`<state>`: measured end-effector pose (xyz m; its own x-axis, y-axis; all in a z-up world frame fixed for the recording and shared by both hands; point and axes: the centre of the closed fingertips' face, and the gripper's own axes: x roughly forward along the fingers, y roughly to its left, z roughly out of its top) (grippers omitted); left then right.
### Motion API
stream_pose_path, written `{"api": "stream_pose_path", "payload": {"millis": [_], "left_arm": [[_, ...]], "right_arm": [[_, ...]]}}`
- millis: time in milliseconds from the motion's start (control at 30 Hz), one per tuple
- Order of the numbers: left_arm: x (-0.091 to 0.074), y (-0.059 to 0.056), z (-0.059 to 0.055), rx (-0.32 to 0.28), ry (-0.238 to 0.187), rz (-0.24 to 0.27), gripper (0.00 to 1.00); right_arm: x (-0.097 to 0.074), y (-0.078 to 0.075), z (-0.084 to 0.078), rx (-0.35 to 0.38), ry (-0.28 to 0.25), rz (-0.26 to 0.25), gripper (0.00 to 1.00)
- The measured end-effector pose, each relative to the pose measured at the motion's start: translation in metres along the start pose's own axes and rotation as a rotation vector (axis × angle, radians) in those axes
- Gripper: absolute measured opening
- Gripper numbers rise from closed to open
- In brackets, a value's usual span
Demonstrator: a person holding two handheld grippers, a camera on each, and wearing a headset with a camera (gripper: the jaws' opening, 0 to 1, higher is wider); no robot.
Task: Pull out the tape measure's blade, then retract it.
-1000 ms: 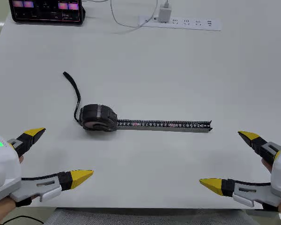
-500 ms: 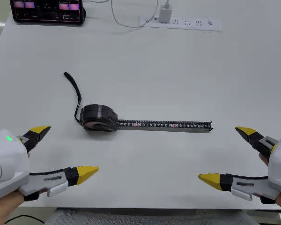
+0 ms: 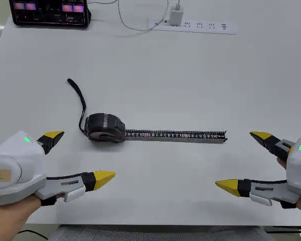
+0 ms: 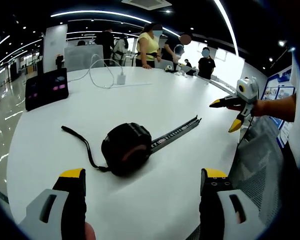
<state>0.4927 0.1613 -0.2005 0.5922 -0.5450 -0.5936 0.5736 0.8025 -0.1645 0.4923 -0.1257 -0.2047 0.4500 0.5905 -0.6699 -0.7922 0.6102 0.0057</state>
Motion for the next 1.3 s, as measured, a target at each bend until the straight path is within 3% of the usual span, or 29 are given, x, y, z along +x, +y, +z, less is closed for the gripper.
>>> {"api": "stream_pose_path", "payload": {"millis": [100,767,967,1300], "left_arm": [[0.004,0.0,0.002,0.01,0.001,0.002,0.92],[0.03,0.008,0.014,-0.071,-0.015,0.04,0.89],[0.034,0.005,0.01,-0.085,-0.01,0.034,0.89],[0.044,0.004,0.016,-0.127,-0.032,0.031,0.88]], "right_arm": [[0.001,-0.003,0.002,-0.007,0.004,0.005,0.87],[0.009,-0.021,0.001,-0.062,0.055,0.048,0.8],[0.011,-0.027,-0.001,-0.06,0.06,0.058,0.8],[0.018,-0.036,0.001,-0.071,0.063,0.068,0.8]]}}
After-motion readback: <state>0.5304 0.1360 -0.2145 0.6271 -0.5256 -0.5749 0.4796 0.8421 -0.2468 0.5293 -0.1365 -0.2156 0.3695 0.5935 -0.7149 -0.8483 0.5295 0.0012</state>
